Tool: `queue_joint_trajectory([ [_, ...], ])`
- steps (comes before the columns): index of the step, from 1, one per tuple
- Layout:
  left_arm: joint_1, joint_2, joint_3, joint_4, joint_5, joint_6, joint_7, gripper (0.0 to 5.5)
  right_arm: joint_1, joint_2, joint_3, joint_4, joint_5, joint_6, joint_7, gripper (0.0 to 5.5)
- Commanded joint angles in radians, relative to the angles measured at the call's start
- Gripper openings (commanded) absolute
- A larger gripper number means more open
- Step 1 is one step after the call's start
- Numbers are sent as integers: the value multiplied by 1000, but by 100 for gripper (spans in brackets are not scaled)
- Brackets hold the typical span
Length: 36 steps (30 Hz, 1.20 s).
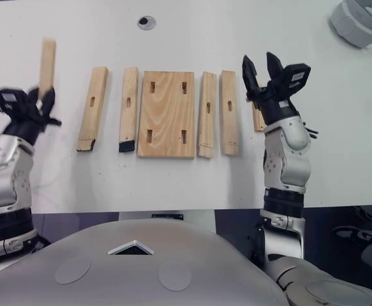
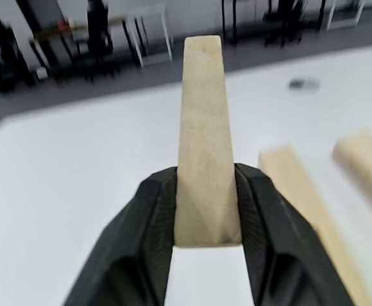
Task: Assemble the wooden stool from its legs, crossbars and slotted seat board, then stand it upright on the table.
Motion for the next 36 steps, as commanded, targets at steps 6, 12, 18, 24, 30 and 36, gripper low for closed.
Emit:
queue_joint_trajectory([
  [6, -191, -63, -325, -178, -6, -150, -133, 131, -239, 107, 54, -257, 758, 393, -203, 302],
  [12, -229, -86, -408, -203, 4, -163, -160, 131, -265, 142, 88, -241, 892, 429, -314, 302],
  [18, -210, -69, -437, -205, 31, -173, -176, 131, -273, 144, 96, -246, 920, 424, -358, 302],
  [24, -200, -46, -437, -193, 78, -205, -174, 131, -290, 137, 91, -237, 917, 417, -416, 257],
  [30, -203, -48, -433, -176, 105, -221, -161, 131, -278, 134, 98, -256, 926, 424, -432, 148],
  [36, -192, -41, -437, -166, 122, -230, -168, 131, -274, 95, 120, -290, 815, 413, -433, 51],
])
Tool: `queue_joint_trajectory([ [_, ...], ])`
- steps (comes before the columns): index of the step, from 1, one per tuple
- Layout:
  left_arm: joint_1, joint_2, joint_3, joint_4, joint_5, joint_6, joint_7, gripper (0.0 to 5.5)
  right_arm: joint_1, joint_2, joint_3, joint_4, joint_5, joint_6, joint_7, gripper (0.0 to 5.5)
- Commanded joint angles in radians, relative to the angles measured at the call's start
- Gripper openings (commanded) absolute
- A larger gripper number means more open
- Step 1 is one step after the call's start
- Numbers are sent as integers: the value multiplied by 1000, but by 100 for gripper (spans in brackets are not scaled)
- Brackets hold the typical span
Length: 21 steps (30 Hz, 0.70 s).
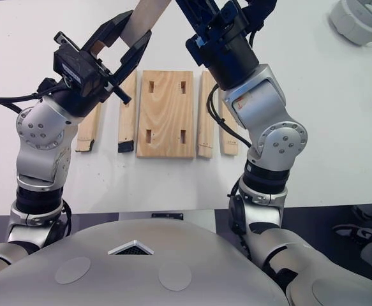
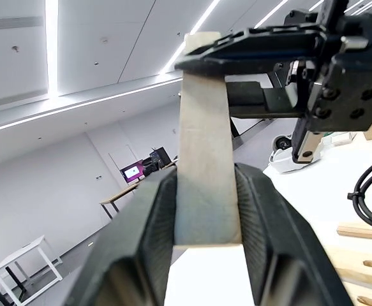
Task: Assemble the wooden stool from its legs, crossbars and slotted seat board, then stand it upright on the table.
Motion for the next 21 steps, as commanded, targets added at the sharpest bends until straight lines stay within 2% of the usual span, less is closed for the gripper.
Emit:
queue_joint_trajectory([
  [1, 14, 11, -1, 10, 19, 5, 1, 131, 0, -35, 25, -41, -134, -11, -6, 48],
  [4, 33, 16, 3, 24, 23, 28, 4, 131, 36, -21, 22, -50, -190, -37, -10, 43],
  [5, 49, 17, 7, 28, 5, 43, -2, 168, 64, -19, 23, -57, -240, -55, -22, 43],
  [8, 105, 22, 37, 32, -39, 66, -7, 222, 178, -1, 26, -80, -374, -102, -68, 42],
  [11, 147, 19, 109, 29, -104, 81, 5, 273, 300, -33, 70, -164, -539, -131, -57, 42],
  [14, 146, 2, 213, 44, -162, 98, 54, 332, 412, -38, 56, -206, -649, -169, -68, 42],
  [17, 144, -20, 290, 68, -203, 110, 103, 383, 485, -59, 80, -152, -827, -256, -15, 42],
  [21, 143, -37, 311, 80, -231, 121, 120, 457, 526, -35, 130, -58, -986, -377, 48, 42],
])
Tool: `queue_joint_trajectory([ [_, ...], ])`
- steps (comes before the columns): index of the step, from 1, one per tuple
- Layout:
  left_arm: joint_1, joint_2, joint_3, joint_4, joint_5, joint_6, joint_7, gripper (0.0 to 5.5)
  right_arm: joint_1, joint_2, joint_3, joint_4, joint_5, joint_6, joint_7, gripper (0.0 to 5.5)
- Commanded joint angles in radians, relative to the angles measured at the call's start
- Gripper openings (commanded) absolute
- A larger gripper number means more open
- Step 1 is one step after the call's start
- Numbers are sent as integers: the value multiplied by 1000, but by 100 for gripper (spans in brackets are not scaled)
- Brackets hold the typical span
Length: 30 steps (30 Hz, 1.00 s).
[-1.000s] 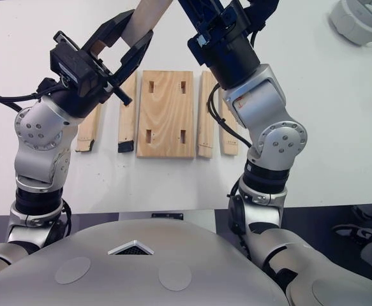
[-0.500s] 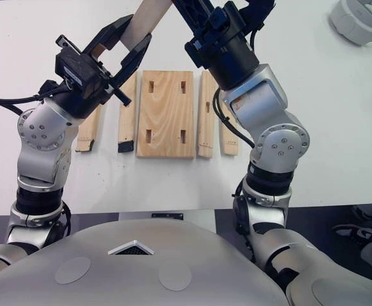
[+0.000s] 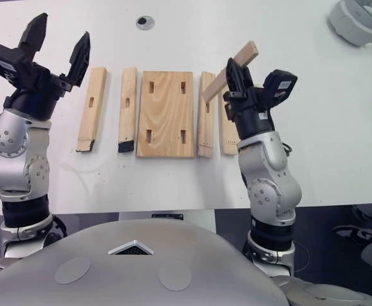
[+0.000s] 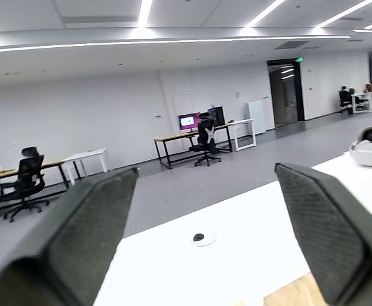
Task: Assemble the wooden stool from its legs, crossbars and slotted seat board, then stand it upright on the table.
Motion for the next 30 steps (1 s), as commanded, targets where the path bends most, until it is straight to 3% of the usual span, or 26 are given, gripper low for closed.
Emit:
queue_joint_trajectory([
  [1, -4, -11, 12, 17, -19, 20, 17, 471, 20, 30, 36, 82, -114, -94, 44, 42],
  [5, 5, -32, 12, 20, -10, 25, 50, 518, 19, 74, 59, 155, -234, -166, 21, 42],
  [30, -12, -35, -3, 59, -3, 7, 43, 518, -18, 210, 44, 304, -362, -253, 39, 42],
])
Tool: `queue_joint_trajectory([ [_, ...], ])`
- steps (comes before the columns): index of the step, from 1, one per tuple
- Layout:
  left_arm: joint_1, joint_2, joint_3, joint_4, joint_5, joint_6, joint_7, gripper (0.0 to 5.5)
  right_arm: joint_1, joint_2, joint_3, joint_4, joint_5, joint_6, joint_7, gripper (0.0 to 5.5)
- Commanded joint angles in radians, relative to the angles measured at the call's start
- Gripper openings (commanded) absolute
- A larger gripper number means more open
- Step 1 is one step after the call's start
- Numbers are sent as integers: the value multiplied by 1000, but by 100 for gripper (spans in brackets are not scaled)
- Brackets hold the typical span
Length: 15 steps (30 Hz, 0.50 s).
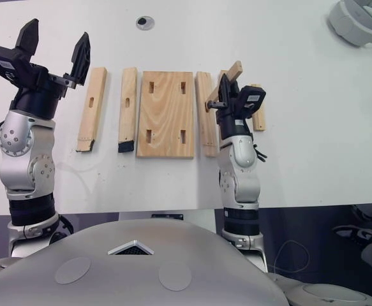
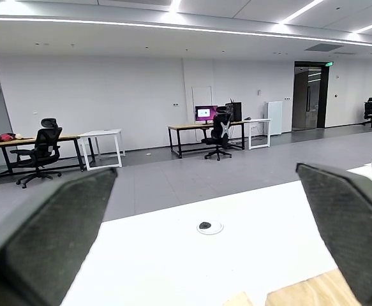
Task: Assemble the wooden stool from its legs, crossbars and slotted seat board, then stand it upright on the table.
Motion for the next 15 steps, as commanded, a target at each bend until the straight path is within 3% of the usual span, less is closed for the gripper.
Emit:
queue_joint_trajectory([
  [1, -10, 7, -6, 14, 12, -9, -11, 518, 30, 1, 13, -24, -21, 9, 7, 42],
  [15, -1, 4, -12, 14, 14, -16, -15, 518, 45, 9, 0, -25, -1, 27, 45, 42],
])
